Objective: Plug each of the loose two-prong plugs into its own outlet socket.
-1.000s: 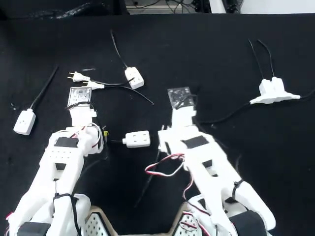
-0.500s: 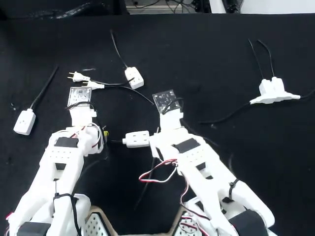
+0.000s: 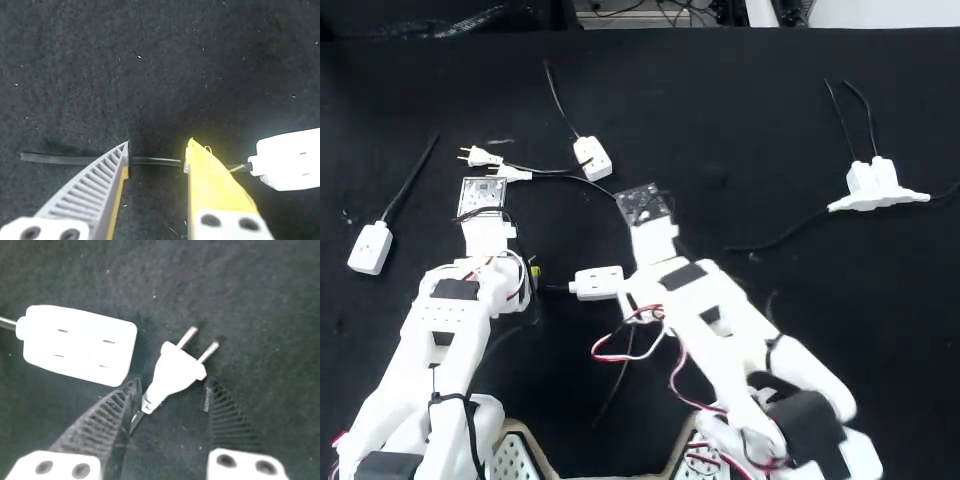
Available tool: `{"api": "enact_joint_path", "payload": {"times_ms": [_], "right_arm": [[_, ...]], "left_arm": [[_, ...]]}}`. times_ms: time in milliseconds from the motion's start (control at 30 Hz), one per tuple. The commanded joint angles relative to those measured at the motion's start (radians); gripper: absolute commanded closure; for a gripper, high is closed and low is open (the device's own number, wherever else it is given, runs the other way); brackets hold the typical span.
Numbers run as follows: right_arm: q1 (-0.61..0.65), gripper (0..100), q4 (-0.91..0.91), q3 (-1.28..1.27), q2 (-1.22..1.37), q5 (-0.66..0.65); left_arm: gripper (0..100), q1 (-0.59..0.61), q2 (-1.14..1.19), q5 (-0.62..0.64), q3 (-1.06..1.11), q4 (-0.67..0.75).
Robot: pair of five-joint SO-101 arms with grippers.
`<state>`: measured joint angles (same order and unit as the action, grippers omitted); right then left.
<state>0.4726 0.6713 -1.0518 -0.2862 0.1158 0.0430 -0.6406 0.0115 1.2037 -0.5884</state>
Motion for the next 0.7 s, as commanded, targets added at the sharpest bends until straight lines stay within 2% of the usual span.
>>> {"api": "enact_joint_path", "payload": {"times_ms": [0,167,267,333,500,667], "right_arm": [[0.028,80.4,0.012,0.074,0.027,0.04],[0.028,80.9,0.009,0.079,0.035,0.1],[0.006,91.3,0.009,0.079,0.033,0.087],[-0.04,99.4,0.009,0.085,0.031,0.014],[-0.196,98.6,0.023,0.133,0.025,-0.126],[-0.305,98.8,0.186,0.275,-0.059,-0.315]], "left_arm": [[81,0.012,-0.029,0.011,-0.012,0.015],[81,0.012,-0.029,0.011,-0.012,0.015],[81,0.012,-0.029,0.011,-0.012,0.014],[81,0.012,-0.029,0.011,-0.012,0.014],[81,0.012,-0.029,0.011,-0.012,0.011],[81,0.012,-0.029,0.011,-0.012,0.014]]}}
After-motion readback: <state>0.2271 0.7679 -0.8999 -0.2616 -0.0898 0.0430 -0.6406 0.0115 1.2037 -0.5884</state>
